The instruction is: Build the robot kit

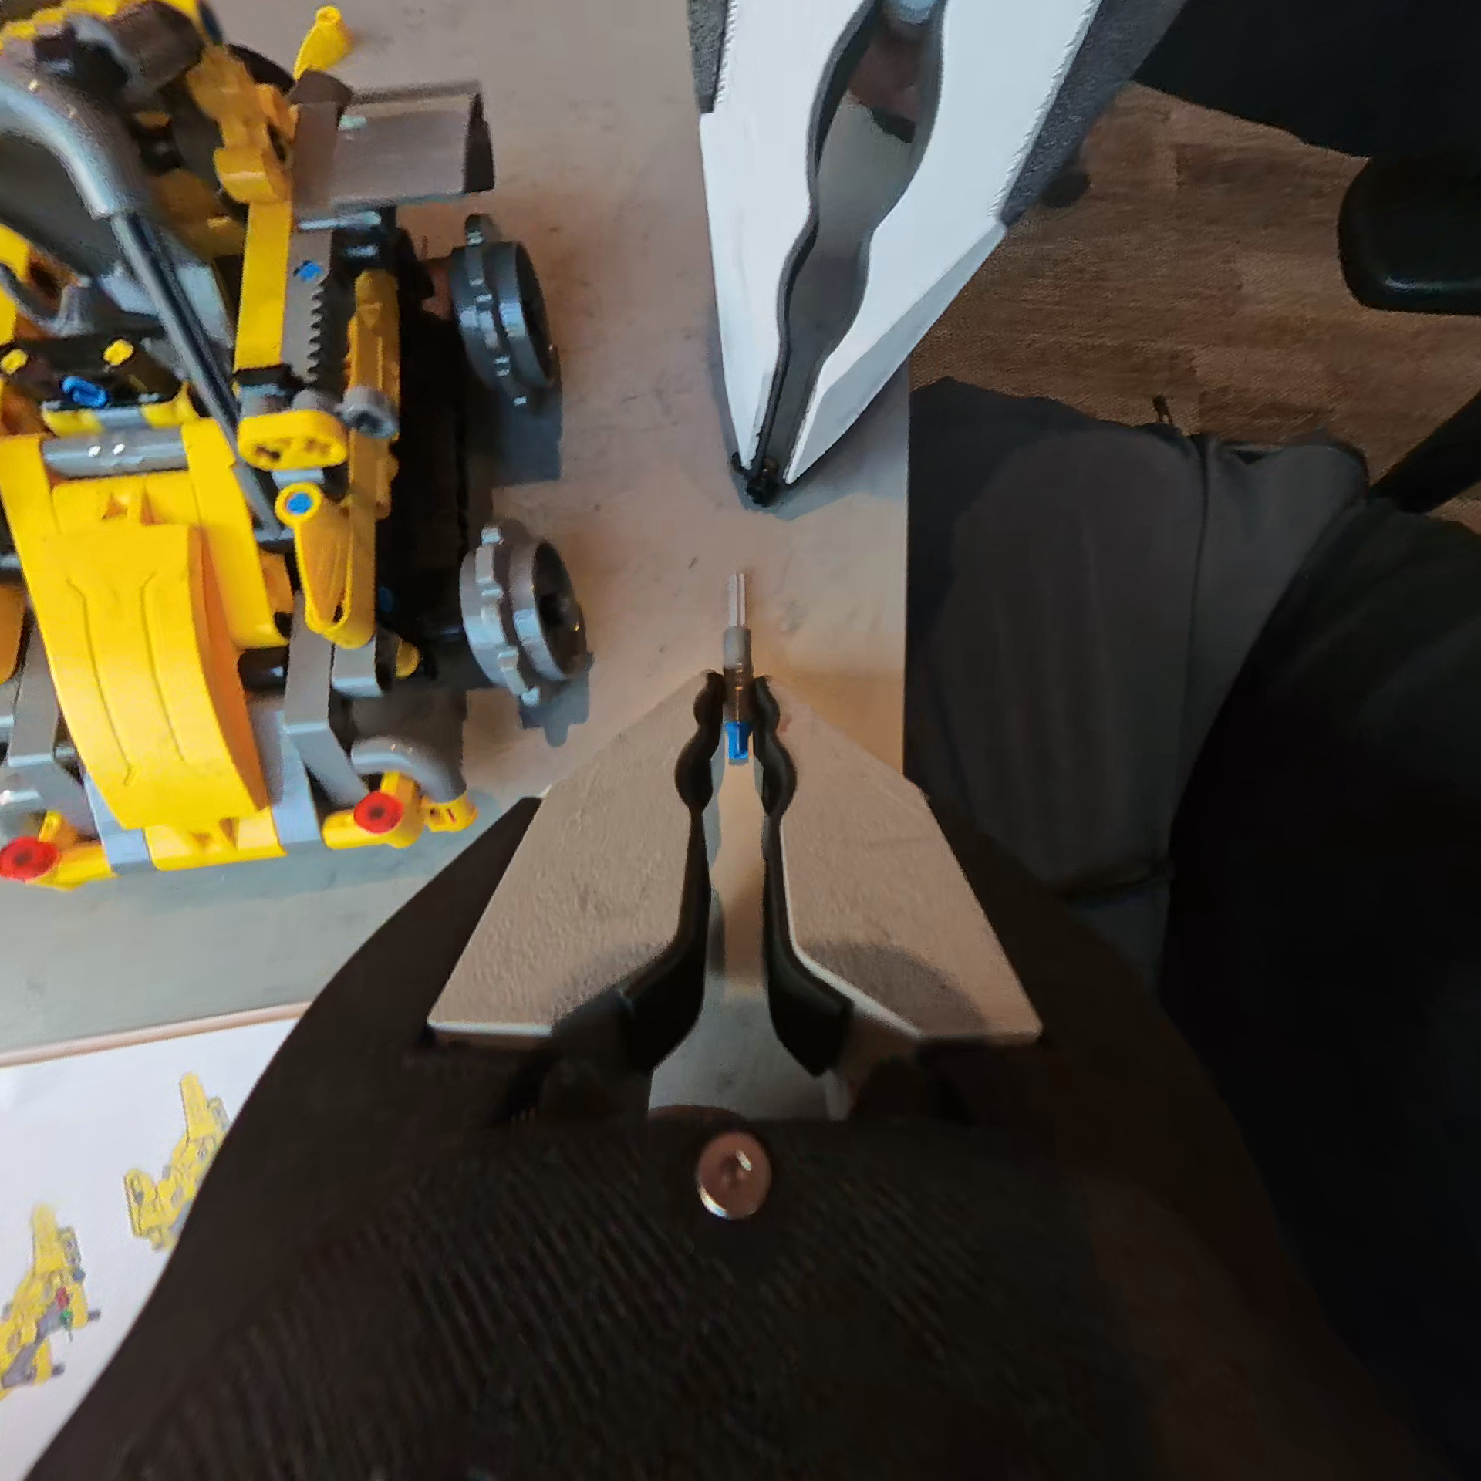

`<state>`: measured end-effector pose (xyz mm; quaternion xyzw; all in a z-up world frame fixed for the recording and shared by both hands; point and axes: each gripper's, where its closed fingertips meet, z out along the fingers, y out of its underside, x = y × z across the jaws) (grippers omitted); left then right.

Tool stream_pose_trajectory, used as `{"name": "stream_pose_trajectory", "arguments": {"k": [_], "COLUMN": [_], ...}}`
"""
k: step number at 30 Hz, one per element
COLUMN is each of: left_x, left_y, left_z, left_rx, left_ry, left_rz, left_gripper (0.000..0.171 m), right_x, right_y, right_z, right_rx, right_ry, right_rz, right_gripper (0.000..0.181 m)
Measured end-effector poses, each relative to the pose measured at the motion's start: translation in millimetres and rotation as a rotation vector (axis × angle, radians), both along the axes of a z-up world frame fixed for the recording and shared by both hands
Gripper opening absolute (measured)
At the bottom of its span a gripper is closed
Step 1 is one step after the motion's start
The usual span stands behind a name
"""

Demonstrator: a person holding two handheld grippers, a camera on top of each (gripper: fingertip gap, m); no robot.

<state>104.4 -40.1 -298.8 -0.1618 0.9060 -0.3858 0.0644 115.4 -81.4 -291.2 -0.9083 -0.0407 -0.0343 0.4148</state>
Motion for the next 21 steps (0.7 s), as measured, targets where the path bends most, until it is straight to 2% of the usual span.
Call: {"name": "stream_pose_trajectory", "arguments": {"k": [6,21], "left_x": [1,5], "left_y": [-10,-22], "left_z": [1,2], "left_rx": [0.031,0.064], "left_ry": [-0.104,-0.249], "left_rz": [-0.063,-0.156], "left_gripper": [0.003,0.003], "right_x": [2,1], "right_y": [-1,-9], "right_z": [-4,-5], "right_rx": [-0.026,-0.030], "right_ry": [-0.049,-0.067], "right_rz": [-0.018,-0.017], "right_gripper": [0.005,0.005]}}
